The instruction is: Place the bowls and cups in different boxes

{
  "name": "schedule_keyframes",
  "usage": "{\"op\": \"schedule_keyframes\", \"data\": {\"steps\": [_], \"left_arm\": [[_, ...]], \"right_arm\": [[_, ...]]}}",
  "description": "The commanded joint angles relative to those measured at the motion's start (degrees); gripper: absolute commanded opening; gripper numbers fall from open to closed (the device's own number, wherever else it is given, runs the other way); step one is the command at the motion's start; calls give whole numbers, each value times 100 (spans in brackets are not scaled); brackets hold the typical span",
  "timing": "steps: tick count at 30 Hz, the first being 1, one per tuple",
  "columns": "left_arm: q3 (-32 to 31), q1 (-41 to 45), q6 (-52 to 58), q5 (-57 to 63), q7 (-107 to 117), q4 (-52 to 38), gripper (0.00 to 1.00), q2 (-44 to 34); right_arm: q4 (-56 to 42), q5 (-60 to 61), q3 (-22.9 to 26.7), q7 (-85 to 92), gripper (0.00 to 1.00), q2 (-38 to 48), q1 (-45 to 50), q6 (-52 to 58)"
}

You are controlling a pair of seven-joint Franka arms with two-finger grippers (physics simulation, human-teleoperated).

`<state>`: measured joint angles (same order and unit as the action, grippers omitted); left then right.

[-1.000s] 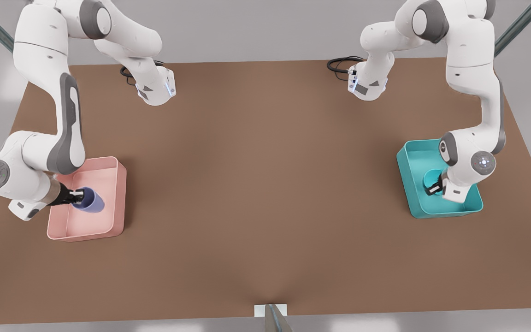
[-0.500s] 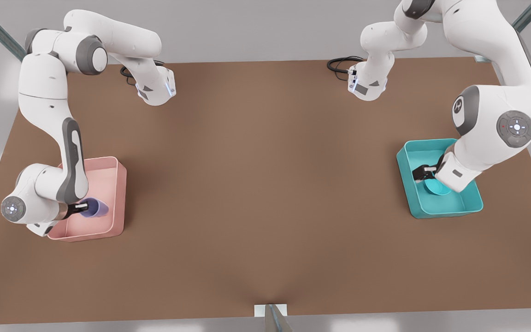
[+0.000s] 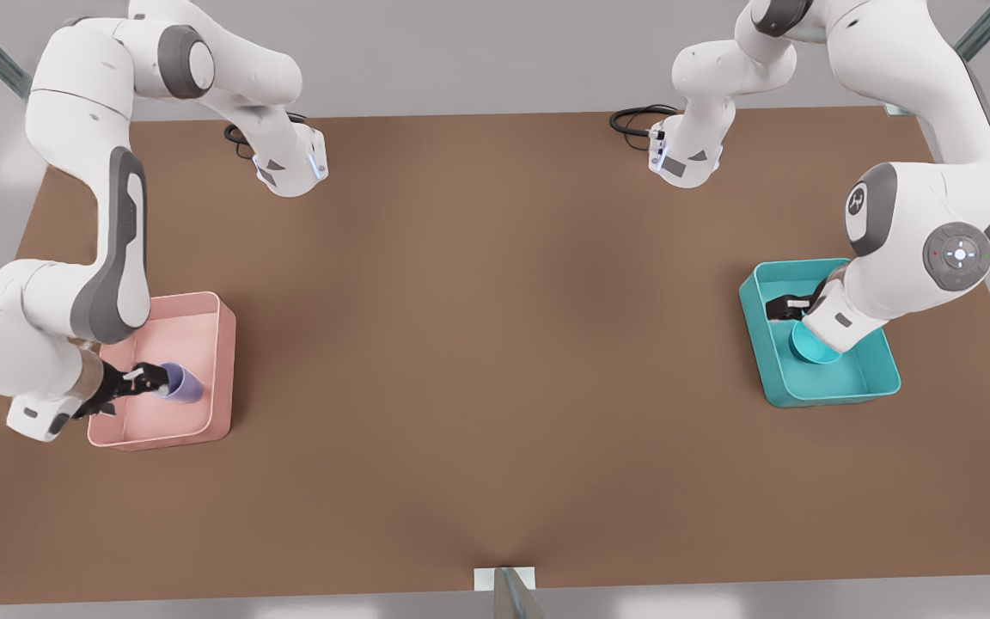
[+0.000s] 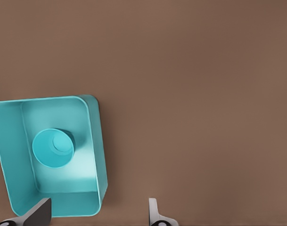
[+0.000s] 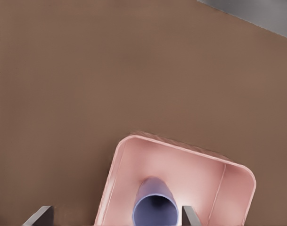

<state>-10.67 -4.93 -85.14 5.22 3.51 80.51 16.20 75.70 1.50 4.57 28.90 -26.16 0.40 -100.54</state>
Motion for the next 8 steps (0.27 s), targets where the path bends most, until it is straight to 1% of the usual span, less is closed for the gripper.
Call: {"op": "schedule_keyframes", "data": {"steps": [1,2,3,4,5,8], "left_arm": [[3,-8,50,5,-395,-1,100,-12],[3,-34,42,5,-395,-1,100,-12],[3,-35,42,-3,-395,-1,100,-12],[3,-35,42,5,-395,-1,100,-12],[-5,-35,42,-3,-395,-1,100,-12],[3,-35,68,-3,-395,-1,100,-12]], "right_arm": [[-583,-71,35,-2186,100,102,584,2196],[-513,-404,-61,-2792,100,584,620,2328],[39,-660,-342,-2829,100,1260,489,2285],[443,-669,-684,-2838,100,1674,173,2136],[1059,-660,-712,-2846,100,2132,110,1846],[1105,-669,-712,-2829,100,2124,66,1810]]}}
